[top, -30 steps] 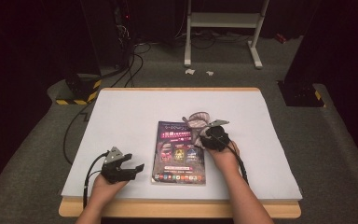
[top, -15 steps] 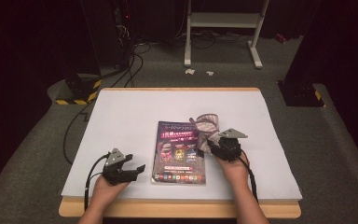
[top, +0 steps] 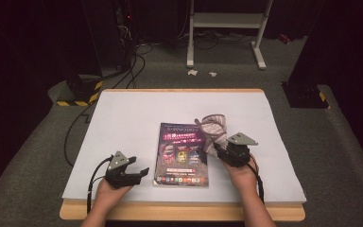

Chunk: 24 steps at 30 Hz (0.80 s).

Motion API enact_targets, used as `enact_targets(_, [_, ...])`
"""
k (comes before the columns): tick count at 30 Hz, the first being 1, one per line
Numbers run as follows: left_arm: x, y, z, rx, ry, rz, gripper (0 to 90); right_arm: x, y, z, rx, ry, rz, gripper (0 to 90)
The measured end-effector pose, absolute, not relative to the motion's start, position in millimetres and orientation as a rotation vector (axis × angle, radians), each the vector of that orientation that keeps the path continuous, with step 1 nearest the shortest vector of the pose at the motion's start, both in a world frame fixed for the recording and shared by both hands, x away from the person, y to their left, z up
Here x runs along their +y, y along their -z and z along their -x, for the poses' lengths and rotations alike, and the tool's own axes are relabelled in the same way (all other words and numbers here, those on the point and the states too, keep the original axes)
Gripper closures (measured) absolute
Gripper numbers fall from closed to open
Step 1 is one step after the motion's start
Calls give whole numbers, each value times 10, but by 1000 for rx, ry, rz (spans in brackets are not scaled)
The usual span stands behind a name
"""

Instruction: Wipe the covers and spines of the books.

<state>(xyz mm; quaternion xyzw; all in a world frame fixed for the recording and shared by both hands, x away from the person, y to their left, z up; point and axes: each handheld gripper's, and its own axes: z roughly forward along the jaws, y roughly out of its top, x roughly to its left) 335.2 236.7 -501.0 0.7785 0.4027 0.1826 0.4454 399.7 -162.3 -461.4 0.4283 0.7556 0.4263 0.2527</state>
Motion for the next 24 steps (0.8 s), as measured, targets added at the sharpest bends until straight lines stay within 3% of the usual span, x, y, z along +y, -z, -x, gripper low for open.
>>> enact_targets(24, [2190, 4975, -3414, 952, -442, -1961, 264, -2173, 4571, -3913, 1920, -1081, -1285, 582])
